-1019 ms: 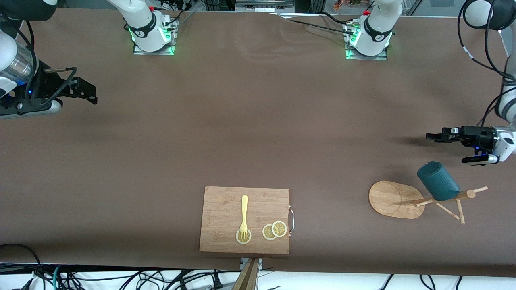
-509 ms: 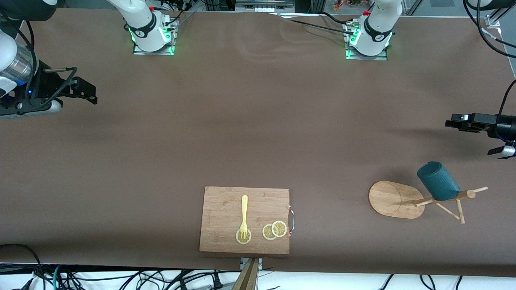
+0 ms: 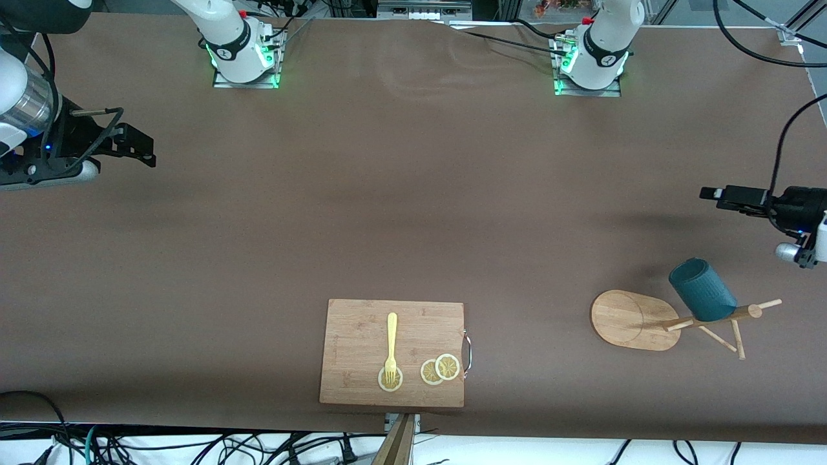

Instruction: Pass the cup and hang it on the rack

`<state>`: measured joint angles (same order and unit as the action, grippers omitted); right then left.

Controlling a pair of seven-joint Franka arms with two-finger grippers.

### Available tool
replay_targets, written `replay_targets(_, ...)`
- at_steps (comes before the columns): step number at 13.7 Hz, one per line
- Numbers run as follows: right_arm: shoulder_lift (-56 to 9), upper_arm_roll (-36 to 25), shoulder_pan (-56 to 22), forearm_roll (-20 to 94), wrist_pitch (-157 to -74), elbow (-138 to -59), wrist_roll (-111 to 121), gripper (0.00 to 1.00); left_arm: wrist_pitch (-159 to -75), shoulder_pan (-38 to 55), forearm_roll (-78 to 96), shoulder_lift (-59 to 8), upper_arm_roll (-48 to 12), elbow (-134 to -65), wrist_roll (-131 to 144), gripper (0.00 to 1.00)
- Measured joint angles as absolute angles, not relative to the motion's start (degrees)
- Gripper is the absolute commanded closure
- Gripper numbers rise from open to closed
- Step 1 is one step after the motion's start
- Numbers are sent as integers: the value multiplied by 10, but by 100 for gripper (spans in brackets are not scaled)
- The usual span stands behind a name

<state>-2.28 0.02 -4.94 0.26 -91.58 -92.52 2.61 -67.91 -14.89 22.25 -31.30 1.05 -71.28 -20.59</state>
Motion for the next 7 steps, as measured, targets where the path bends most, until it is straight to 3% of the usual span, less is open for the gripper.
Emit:
replay_targets(4,-23,0,-49,3,-916,-925,26,0,-734,-54,107,-290,11,-674,-184,0)
replay_targets(7,-23,0,-49,3,-916,-925,26,0,-744,-42,91,-280,14,-644,-183,0)
